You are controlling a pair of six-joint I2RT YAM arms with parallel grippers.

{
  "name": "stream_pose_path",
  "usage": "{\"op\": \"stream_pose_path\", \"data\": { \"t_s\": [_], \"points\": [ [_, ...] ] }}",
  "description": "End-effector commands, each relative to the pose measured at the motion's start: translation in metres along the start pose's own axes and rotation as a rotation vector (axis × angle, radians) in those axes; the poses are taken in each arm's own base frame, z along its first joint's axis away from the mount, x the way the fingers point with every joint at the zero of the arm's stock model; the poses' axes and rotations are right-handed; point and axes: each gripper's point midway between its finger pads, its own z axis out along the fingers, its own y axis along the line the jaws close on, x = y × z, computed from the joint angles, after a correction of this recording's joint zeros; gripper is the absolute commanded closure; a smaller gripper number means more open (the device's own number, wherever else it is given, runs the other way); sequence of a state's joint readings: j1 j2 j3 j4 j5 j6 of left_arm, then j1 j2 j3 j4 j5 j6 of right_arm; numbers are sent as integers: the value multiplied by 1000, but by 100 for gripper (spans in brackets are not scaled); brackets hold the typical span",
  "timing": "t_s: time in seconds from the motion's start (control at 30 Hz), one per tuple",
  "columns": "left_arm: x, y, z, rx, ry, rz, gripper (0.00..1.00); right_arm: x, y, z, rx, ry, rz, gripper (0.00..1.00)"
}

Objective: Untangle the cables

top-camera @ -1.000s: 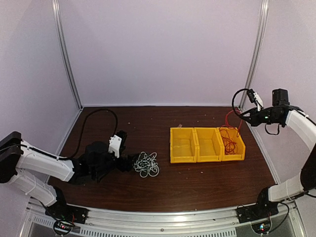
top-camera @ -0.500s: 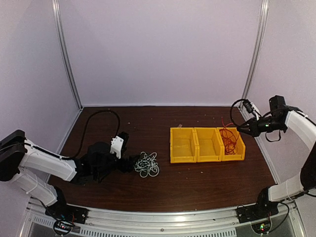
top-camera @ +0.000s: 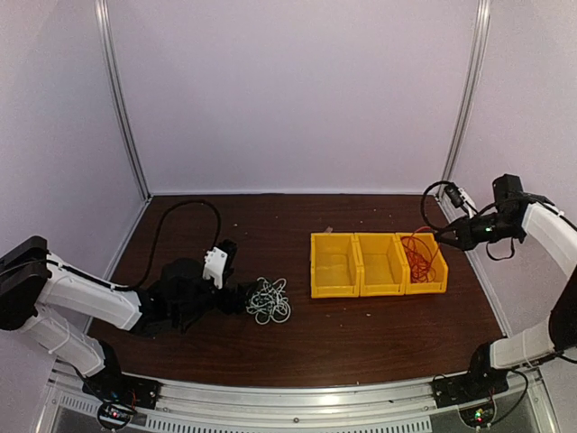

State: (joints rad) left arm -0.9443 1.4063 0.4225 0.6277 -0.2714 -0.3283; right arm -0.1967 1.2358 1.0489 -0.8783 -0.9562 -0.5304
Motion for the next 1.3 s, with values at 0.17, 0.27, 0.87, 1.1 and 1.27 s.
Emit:
{"op": "stream_pose_path", "data": {
  "t_s": [0.17,0.27,0.87,1.1,1.27],
  "points": [
    [-12,-3,-4,14,-48,-31,20,-10,-66,29,126,-16,64,100],
    [-11,-2,-4,11,-45,-34,20,-16,-89,39,160,-26,81,100],
    [-3,-6,9,13,-15,-28,20,25,-136,96,266,101,142,100],
    [-2,-11,16,25,-2,-20,20,48,-150,104,358,186,179,100],
    [-2,-12,17,29,-3,-22,21,55,-154,106,388,219,184,100]
  ]
}}
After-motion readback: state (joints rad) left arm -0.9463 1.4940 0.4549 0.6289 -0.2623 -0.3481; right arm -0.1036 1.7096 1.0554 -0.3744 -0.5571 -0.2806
